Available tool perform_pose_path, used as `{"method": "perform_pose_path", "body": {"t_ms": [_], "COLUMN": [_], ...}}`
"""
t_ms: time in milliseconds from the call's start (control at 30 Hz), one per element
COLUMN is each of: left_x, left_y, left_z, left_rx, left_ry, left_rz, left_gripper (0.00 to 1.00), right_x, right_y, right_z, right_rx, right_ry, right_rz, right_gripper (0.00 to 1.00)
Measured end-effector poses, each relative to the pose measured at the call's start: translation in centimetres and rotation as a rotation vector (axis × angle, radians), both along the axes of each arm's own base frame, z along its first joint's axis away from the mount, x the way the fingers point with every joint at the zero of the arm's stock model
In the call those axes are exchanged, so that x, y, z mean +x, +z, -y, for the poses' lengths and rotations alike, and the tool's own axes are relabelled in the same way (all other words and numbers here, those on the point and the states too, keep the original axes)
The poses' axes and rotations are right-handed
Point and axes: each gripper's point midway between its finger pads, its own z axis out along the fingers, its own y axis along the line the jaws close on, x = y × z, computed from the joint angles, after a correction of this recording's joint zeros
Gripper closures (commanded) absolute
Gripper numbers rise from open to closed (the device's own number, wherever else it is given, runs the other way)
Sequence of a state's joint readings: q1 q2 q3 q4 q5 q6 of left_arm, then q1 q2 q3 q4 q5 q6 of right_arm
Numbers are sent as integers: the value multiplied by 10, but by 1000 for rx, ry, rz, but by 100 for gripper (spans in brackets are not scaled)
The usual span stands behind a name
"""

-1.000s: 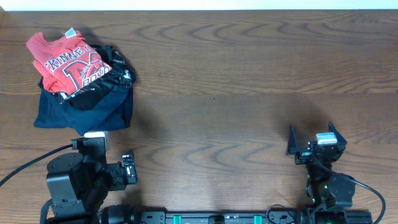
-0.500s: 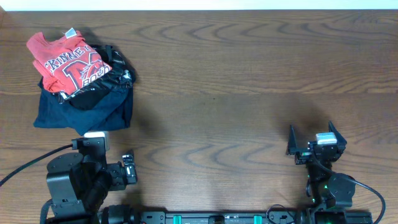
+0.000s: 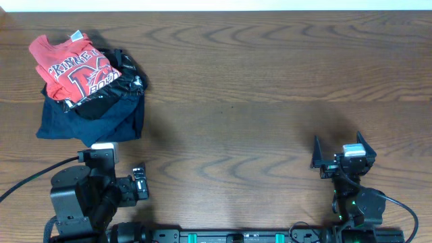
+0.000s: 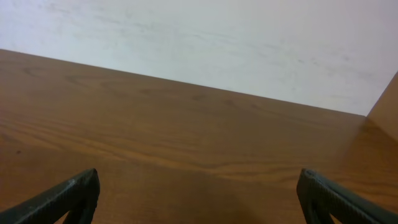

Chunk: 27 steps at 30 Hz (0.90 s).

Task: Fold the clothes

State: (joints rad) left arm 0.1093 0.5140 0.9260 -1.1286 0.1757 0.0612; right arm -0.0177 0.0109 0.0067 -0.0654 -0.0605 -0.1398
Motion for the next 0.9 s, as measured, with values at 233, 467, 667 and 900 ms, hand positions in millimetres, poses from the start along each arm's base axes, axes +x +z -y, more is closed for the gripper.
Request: {"method": "perform_pose_path", "body": {"t_ms": [233,467,667,900], "left_x": [12,43,67,83], "left_y": [-9,-47,-48,-38], "left_z": [-1,3,5,4], "left_rx": [16,47,65,85], "left_ry": [-6,-47,-61,-58], "left_rz": [89,351,600,812], "left_gripper": [2,2,2,2], "right_x": [0,0,0,0], "right_y": [0,0,0,0], "right_z": [0,0,0,1], "right_rx": [0,0,0,0], "right_ry": [0,0,-1,-4], "right_rz": [-1,0,0,0], "right_gripper": [1,1,1,1]}}
